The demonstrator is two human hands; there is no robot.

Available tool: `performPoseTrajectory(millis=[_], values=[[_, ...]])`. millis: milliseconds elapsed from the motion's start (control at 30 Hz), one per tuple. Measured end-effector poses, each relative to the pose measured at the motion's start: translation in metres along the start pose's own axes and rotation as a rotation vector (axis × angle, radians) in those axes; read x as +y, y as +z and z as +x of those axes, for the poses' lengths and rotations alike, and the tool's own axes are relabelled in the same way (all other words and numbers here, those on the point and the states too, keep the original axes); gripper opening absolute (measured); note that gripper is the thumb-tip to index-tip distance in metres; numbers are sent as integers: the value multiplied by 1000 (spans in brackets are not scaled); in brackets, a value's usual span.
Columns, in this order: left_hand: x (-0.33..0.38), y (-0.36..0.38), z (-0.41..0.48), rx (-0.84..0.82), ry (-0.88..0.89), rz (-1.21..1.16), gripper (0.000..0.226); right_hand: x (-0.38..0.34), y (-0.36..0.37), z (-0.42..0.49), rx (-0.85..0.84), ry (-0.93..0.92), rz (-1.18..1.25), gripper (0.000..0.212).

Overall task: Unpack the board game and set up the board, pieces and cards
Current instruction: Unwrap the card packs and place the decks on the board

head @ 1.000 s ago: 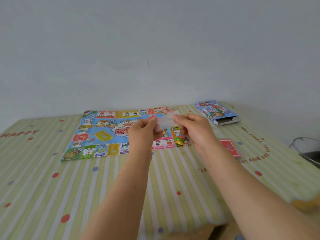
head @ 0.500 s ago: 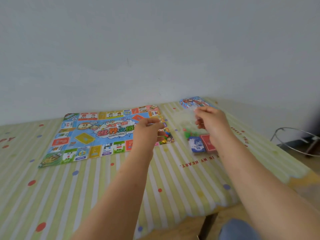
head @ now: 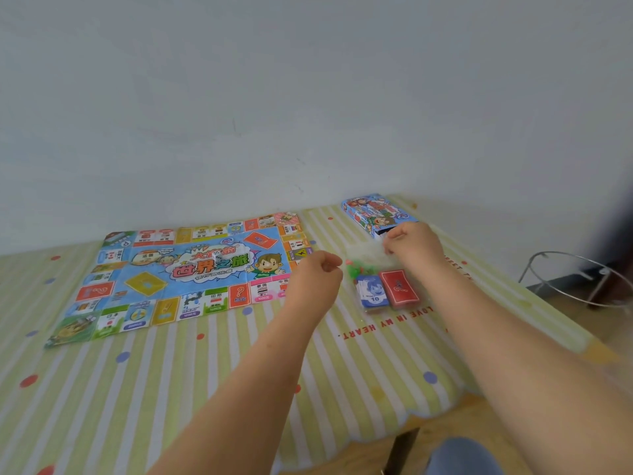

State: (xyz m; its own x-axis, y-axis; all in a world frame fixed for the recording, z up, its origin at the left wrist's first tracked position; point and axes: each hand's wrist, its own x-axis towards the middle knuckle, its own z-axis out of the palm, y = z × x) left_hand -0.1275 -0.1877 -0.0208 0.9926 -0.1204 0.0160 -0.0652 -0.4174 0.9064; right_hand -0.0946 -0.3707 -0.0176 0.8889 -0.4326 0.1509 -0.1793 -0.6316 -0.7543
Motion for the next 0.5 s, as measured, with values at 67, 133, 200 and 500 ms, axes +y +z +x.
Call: performPoseTrajectory(millis=[67, 133, 200, 500], values=[[-1, 2, -1, -16, 8, 17, 25, 2, 2, 0, -3, -18, -102, 21], [-1, 3, -2, -25, 12, 18, 25, 2, 2, 0, 26, -22, -111, 33], [-2, 4, -3, -24, 14, 20, 24, 0, 0, -2, 70, -34, -84, 33], [-9, 11, -9, -10, 19, 9, 24, -1, -12, -24, 14, -110, 79, 18]])
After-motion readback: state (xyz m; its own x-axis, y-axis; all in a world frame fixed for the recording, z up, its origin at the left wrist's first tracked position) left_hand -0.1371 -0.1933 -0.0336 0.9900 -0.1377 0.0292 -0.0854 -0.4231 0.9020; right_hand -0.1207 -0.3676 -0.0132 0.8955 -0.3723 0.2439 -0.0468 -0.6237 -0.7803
